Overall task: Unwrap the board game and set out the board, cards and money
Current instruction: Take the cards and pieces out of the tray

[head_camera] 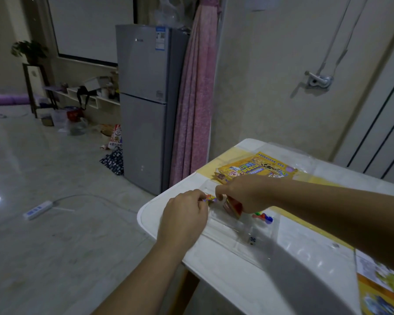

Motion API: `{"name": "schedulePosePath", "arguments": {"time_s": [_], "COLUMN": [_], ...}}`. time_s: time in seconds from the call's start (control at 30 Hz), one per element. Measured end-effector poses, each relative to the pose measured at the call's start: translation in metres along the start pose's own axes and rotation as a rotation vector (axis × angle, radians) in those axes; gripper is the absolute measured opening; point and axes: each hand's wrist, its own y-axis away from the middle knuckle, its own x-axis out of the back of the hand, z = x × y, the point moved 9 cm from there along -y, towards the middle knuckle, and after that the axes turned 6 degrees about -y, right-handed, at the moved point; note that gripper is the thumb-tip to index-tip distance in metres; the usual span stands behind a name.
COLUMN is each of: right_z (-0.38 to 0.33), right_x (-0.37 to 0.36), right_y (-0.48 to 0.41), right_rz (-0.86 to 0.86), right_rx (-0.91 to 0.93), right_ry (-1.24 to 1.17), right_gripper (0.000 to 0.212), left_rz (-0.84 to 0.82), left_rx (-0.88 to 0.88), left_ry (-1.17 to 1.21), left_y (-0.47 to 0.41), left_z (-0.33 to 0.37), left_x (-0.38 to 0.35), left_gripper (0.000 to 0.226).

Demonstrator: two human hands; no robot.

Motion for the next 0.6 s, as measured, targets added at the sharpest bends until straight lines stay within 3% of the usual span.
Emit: {"name": "schedulePosePath", "arguments": {"time_s": [0.13, 0.3, 0.4, 0.5, 0.6], "right_z": [0.003, 0.039, 0.059, 0.069, 0.065], "right_x": [0.000, 0.018, 0.030, 0.031, 0.006], "right_y": [0.000, 0.029, 0.064, 0.106, 0.140], "right_rz": [0.123, 0.385, 0.570, 0.697, 0.656], "right_rx": [0.023, -0.064, -0.119, -0.149, -0.179], "right_ry": [-0.026, -0.392, -0.560, -0.857, -1.271], "right_gripper": [0.035, 0.021, 0.018, 0.023, 0.023], "left_rz": [0.013, 0.061, 0.179, 0.309, 0.306], "left_rx": [-0.023, -0.115, -0.184, -0.186, -0.214], "left_ry": [-0.003, 0.076, 0.121, 0.124, 0.315], "left_y": [0.000, 0.003, 0.006, 0.010, 0.017], "left_z": [0.001, 0.008, 0.012, 0.016, 0.050], "left_x": [0.001, 0.009, 0.021, 0.035, 0.043], "left_gripper": [0.027, 0.028, 0.038, 0.032, 0.026]}}
